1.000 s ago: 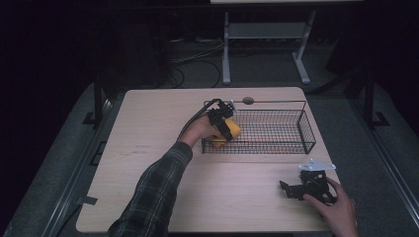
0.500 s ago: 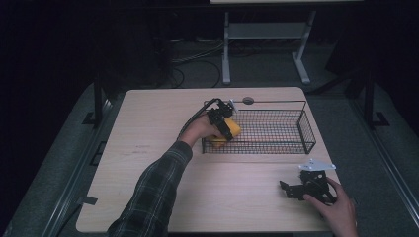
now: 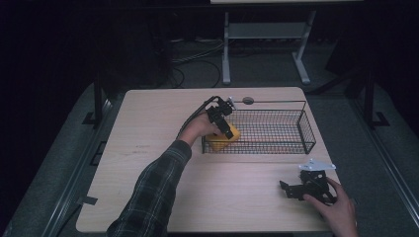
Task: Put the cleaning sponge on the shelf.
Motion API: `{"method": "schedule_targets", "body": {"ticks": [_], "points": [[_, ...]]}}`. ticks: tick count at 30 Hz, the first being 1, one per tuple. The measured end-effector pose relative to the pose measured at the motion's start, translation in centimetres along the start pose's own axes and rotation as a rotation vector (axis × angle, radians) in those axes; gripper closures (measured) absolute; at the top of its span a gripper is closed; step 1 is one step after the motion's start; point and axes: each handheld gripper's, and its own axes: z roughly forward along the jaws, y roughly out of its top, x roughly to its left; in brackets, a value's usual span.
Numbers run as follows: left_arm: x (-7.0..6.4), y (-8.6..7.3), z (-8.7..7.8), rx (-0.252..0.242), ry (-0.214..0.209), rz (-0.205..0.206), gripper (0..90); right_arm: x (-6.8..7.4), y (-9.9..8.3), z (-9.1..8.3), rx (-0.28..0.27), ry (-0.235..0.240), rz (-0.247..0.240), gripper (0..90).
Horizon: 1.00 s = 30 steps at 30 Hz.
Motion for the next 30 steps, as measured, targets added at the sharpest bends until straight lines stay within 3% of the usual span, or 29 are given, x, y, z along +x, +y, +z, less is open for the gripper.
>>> {"method": "schedule_targets", "body": {"ticks": [8,17,20,30], "points": [[0.2,0.1,-2.5,-0.050,0.009,-0.001,15.5,0.0,0.0,0.0,-0.001,-0.001,0.001,1.2],[-0.1,-0.8,-5.2,-0.115,0.030,-0.001,15.2,0.0,0.0,0.0,0.000,0.000,0.002,1.2],[-0.3,-1.5,-5.9,-0.150,0.025,-0.019,15.1,0.0,0.0,0.0,0.001,0.002,0.003,1.2],[-0.3,-4.9,-7.7,-0.213,0.042,-0.023,15.1,0.0,0.0,0.0,0.003,0.000,0.002,1.1]]}}
